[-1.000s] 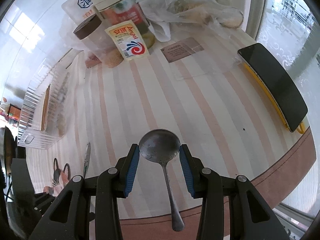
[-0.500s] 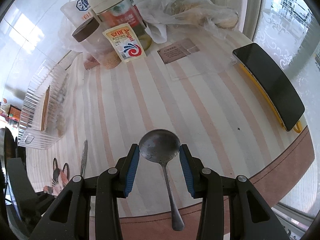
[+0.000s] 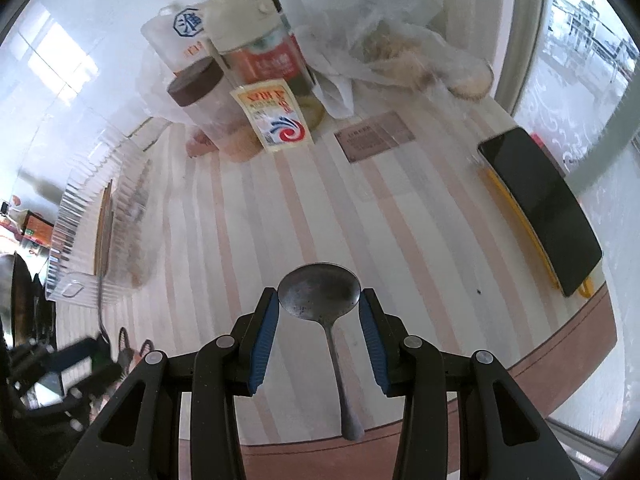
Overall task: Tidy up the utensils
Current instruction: 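Carry both spoons into the clear rack and open both tools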
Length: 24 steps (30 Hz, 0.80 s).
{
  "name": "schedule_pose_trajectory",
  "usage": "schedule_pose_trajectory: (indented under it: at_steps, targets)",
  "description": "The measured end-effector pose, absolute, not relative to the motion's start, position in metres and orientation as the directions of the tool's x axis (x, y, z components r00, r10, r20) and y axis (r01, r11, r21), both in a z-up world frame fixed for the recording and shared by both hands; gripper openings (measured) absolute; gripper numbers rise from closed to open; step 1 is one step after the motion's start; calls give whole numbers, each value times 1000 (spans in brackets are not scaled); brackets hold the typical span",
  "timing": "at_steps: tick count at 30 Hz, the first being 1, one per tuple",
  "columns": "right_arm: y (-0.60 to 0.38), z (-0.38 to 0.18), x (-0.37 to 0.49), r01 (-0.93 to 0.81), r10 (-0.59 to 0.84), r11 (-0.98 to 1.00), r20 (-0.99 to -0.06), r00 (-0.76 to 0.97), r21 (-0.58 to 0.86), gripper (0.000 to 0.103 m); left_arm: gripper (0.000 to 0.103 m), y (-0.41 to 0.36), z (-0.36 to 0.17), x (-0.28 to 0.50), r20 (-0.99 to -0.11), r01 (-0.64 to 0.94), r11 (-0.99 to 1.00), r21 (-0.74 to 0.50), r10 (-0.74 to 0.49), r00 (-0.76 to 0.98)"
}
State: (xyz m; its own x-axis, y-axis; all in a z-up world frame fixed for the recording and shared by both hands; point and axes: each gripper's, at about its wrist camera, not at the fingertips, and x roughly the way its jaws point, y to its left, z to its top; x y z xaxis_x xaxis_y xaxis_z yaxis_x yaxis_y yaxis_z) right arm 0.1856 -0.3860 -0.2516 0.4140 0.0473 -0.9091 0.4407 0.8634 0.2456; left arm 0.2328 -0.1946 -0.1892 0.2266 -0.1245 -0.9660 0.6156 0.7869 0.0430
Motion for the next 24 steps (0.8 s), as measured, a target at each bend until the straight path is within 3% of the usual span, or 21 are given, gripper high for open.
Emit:
schedule_pose_trajectory:
  at_steps: [15, 24]
  targets:
    - [-349, -183, 257, 332, 107, 891, -855, 507, 308, 43, 33, -148, -105, 321, -901, 471, 882, -2, -206, 382]
    - [-274, -150, 360, 151, 276, 900, -803, 528, 409, 43, 33, -73, -125, 382, -919, 276, 952, -134, -223, 324]
